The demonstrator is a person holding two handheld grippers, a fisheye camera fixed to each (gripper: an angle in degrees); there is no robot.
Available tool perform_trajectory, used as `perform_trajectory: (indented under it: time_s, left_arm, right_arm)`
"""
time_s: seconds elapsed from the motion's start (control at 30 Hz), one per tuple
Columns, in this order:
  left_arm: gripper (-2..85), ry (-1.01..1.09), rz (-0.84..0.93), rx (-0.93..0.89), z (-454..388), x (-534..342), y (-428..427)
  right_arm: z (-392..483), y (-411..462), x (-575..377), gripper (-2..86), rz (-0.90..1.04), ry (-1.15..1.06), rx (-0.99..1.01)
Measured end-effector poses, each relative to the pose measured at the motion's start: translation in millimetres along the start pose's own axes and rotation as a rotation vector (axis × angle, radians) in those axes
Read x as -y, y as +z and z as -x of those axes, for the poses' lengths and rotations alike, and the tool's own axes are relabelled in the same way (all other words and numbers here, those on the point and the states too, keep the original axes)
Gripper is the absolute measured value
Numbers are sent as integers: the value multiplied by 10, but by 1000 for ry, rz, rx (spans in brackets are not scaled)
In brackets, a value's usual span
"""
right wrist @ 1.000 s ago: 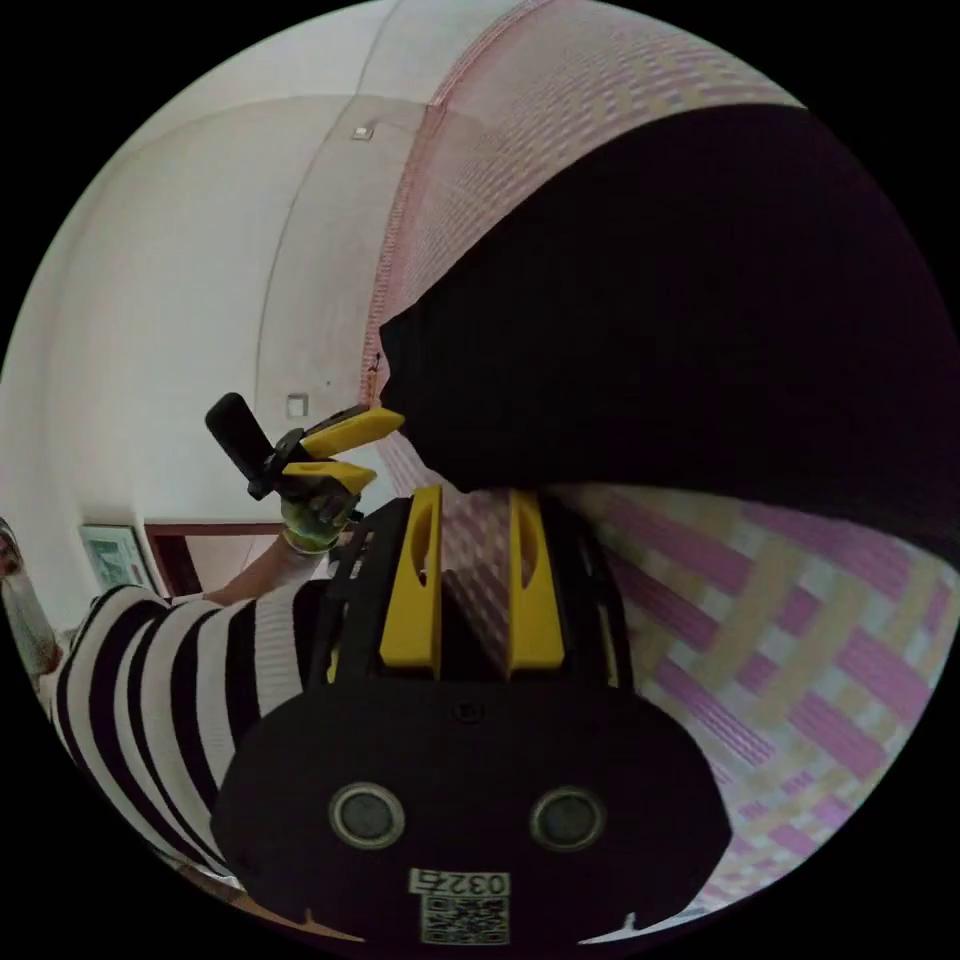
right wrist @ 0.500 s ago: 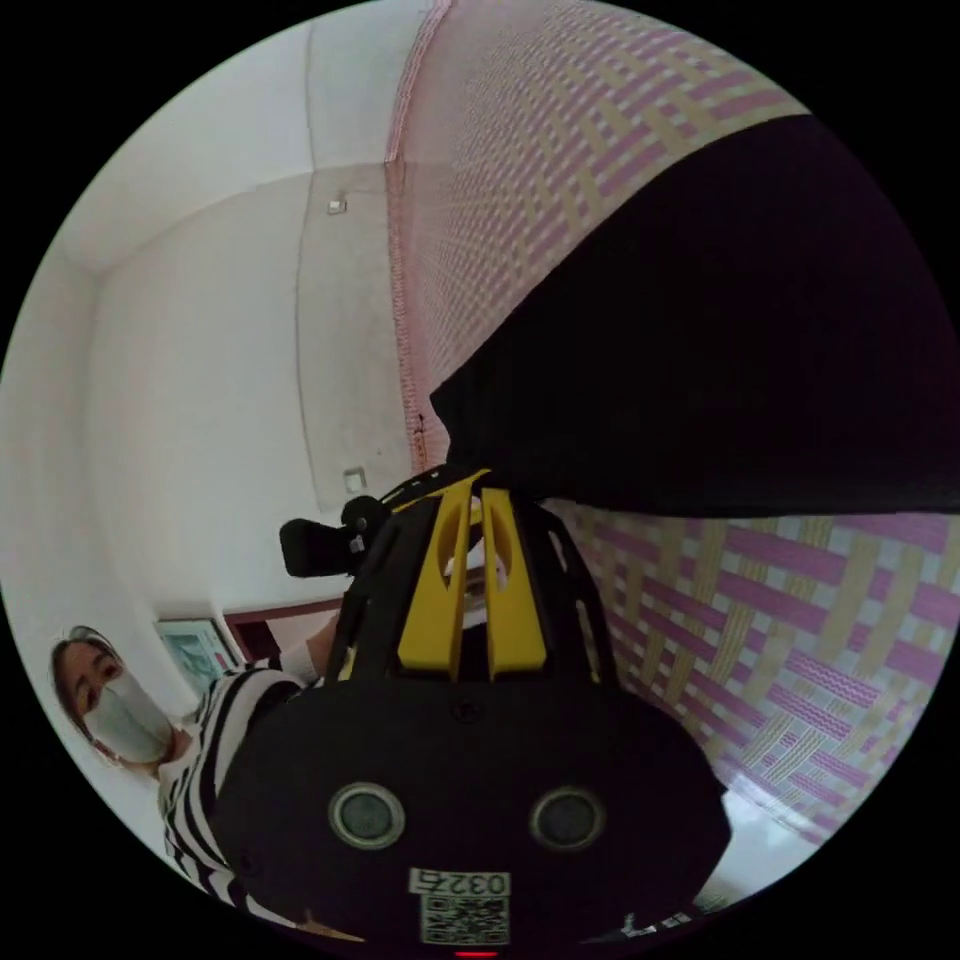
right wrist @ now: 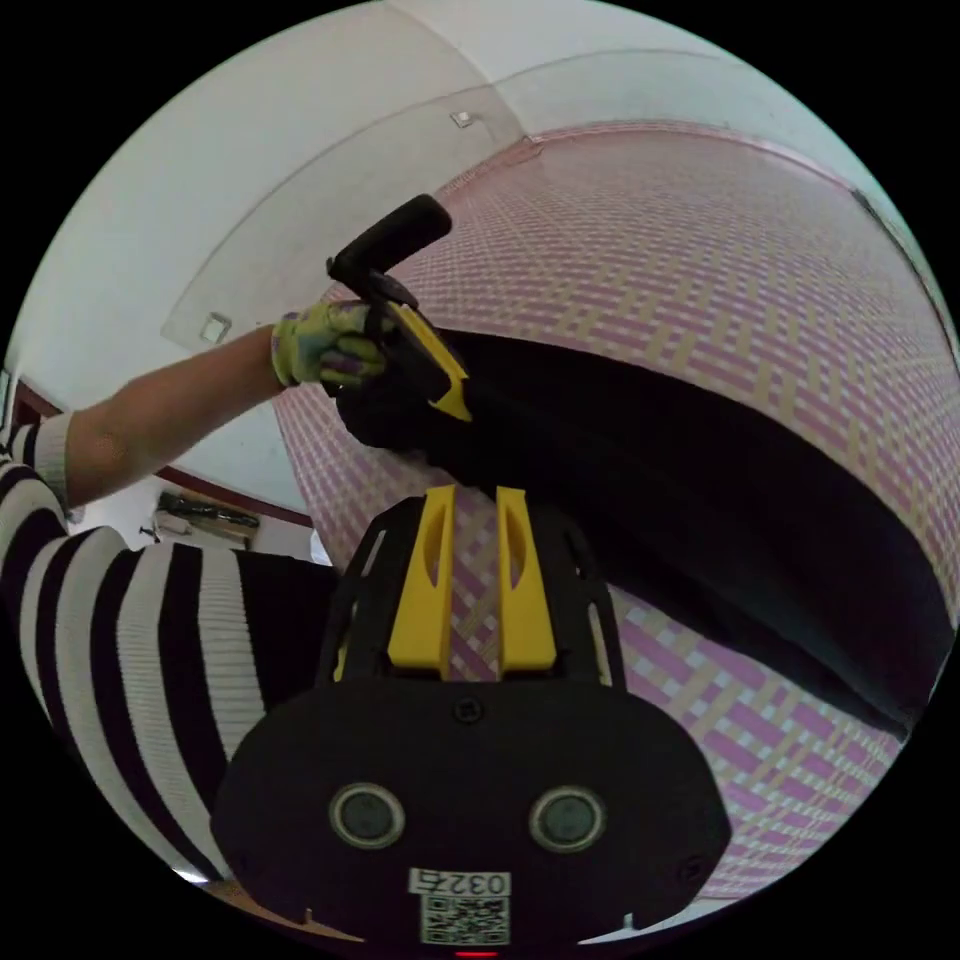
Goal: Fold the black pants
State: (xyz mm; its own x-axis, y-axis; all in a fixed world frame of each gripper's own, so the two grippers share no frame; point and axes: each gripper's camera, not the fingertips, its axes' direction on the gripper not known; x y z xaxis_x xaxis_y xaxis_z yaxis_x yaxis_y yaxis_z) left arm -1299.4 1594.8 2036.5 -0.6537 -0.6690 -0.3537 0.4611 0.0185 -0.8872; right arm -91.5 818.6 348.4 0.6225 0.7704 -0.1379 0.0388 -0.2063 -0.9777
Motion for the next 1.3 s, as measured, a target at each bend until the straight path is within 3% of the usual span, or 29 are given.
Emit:
perform_trajectory:
  time_s: [0.3, 0.5, 0.57, 0.67, 0.73, 0.87, 1.0, 1.13, 1.3]
  left_arm:
    - [3, -28, 15, -121, 45, 169, -119]
    - [21, 2, 37, -143, -63, 187, -63]
    - [12, 23, -56, -77, -103, 61, -171]
    - [-7, -10, -184, 193, -152, -199, -305]
    - [-9, -72, -128, 502, -182, -309, -218]
    - [-9, -57, -196, 561, -280, -356, -78]
    - [-10, -137, -303, 499, -239, -455, 9]
    - [-9, -183, -338, 448, -294, -583, 137]
    - [-9, -169, -450, 516, -626, -1153, 206]
  right_arm:
    - [308, 867, 109, 78, 61, -146, -125]
    - [233, 1192, 104, 15, 142, -89, -135]
    - [232, 1190, 91, 5, 148, -76, -118]
    - [350, 1103, 52, -5, 148, -86, -133]
    - [539, 979, -30, -9, 162, -125, -141]
    - [613, 1020, -349, -10, 237, -146, -104]
    - [398, 1191, -464, -9, 233, -27, 1]
    - [342, 1427, -453, 0, 376, -31, 27]
    - [118, 919, -608, 40, 160, 125, 150]
